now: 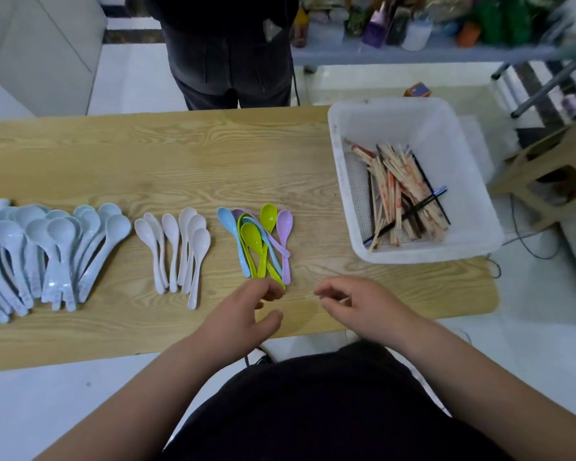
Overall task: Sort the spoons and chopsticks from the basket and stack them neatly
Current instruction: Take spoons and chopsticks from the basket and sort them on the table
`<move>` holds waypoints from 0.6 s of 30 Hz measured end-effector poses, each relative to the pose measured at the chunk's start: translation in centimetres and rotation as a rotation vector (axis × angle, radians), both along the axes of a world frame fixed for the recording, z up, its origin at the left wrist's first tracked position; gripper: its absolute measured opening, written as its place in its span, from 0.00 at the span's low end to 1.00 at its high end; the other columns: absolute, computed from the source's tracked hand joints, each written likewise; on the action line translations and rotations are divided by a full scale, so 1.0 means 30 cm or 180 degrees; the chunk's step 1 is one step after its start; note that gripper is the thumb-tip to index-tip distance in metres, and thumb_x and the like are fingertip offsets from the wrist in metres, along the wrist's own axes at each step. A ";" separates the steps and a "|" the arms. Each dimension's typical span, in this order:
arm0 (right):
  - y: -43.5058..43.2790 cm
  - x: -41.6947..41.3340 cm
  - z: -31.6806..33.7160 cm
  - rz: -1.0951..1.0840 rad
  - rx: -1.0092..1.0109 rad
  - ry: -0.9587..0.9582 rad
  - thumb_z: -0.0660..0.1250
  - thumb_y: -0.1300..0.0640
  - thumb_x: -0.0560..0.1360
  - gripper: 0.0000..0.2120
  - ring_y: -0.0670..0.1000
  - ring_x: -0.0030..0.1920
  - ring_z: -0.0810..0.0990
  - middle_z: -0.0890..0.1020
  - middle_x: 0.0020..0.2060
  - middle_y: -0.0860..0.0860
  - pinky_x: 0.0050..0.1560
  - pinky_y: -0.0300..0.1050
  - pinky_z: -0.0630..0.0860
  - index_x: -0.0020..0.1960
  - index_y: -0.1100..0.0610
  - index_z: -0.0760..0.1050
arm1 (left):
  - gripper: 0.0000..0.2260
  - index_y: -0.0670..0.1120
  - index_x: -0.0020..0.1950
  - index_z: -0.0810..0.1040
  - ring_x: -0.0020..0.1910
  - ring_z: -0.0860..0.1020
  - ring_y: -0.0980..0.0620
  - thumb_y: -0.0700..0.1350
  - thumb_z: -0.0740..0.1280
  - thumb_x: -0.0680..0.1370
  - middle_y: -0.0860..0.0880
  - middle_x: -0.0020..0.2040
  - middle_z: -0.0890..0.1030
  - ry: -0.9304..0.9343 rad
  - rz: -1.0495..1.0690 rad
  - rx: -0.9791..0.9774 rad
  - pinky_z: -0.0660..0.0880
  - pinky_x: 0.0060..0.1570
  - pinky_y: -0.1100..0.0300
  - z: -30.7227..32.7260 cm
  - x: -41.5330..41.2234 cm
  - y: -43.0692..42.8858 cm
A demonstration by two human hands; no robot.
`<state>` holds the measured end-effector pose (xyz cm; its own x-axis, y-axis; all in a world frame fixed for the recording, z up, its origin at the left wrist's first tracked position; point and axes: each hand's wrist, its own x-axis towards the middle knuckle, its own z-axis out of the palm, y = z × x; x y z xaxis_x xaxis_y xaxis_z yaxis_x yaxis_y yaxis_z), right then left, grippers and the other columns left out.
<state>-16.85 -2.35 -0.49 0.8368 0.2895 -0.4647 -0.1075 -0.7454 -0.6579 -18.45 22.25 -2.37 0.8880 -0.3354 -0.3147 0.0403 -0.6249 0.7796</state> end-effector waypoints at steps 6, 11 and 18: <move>-0.175 -0.042 0.108 -0.0079 0.0570 -0.0149 0.70 0.56 0.78 0.05 0.39 0.48 0.81 0.84 0.45 0.42 0.49 0.31 0.75 0.53 0.50 0.82 | 0.15 0.53 0.59 0.77 0.55 0.80 0.59 0.36 0.69 0.77 0.55 0.53 0.82 0.0031 0.0201 -0.0454 0.76 0.54 0.67 0.128 -0.047 -0.205; -0.427 -0.044 0.166 -0.0040 0.0814 -0.0305 0.70 0.56 0.78 0.06 0.40 0.48 0.81 0.84 0.45 0.41 0.51 0.37 0.78 0.53 0.50 0.82 | 0.15 0.52 0.58 0.77 0.52 0.81 0.57 0.35 0.69 0.77 0.53 0.50 0.83 0.0022 0.0333 -0.0579 0.75 0.51 0.69 0.230 -0.068 -0.485; -0.683 -0.030 0.127 -0.0085 0.0964 -0.0376 0.70 0.56 0.78 0.05 0.40 0.48 0.81 0.83 0.46 0.41 0.51 0.40 0.79 0.53 0.49 0.81 | 0.12 0.57 0.55 0.78 0.51 0.82 0.54 0.48 0.67 0.73 0.56 0.49 0.83 -0.0062 0.0632 -0.0702 0.77 0.54 0.60 0.255 -0.046 -0.768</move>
